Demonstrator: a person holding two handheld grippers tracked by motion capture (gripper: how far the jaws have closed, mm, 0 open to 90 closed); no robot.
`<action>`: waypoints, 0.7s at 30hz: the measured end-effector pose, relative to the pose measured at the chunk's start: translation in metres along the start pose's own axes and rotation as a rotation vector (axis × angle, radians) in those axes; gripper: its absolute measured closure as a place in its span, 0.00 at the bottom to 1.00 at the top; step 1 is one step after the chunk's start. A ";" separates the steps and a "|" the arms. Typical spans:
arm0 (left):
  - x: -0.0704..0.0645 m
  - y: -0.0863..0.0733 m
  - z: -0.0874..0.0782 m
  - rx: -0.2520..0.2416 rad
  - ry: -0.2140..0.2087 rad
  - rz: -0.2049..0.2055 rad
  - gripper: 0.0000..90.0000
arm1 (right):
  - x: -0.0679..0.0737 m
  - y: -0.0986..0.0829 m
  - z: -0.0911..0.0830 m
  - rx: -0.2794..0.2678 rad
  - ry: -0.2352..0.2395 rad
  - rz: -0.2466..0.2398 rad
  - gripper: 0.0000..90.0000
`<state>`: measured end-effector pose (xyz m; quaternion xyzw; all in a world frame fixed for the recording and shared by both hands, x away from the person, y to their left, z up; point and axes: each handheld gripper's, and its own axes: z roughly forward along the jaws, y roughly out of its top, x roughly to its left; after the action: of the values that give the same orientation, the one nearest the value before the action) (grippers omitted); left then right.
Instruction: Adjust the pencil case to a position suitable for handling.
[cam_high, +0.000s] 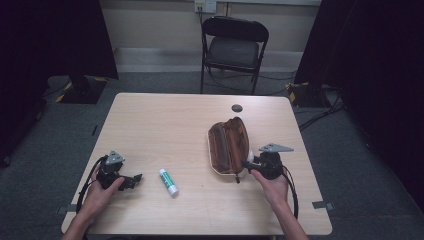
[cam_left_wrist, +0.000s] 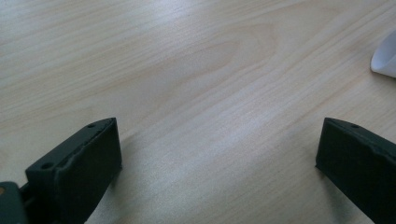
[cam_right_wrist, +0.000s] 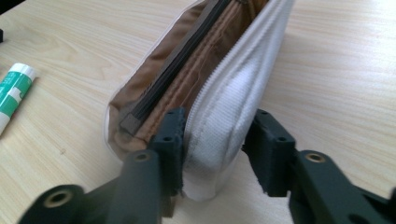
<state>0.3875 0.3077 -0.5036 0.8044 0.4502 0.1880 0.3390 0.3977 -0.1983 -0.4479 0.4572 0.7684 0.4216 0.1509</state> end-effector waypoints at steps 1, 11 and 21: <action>0.000 0.000 0.000 0.000 0.000 0.000 0.00 | -0.001 0.000 -0.001 -0.005 0.000 0.001 0.69; 0.000 0.000 0.000 0.000 0.000 0.000 0.00 | -0.004 0.000 -0.006 -0.010 0.056 -0.032 0.77; 0.000 0.000 0.000 0.000 0.000 0.000 0.00 | 0.007 -0.001 -0.008 0.016 0.159 -0.136 0.77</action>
<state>0.3875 0.3076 -0.5036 0.8043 0.4502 0.1880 0.3391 0.3888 -0.1968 -0.4433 0.3701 0.8106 0.4393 0.1141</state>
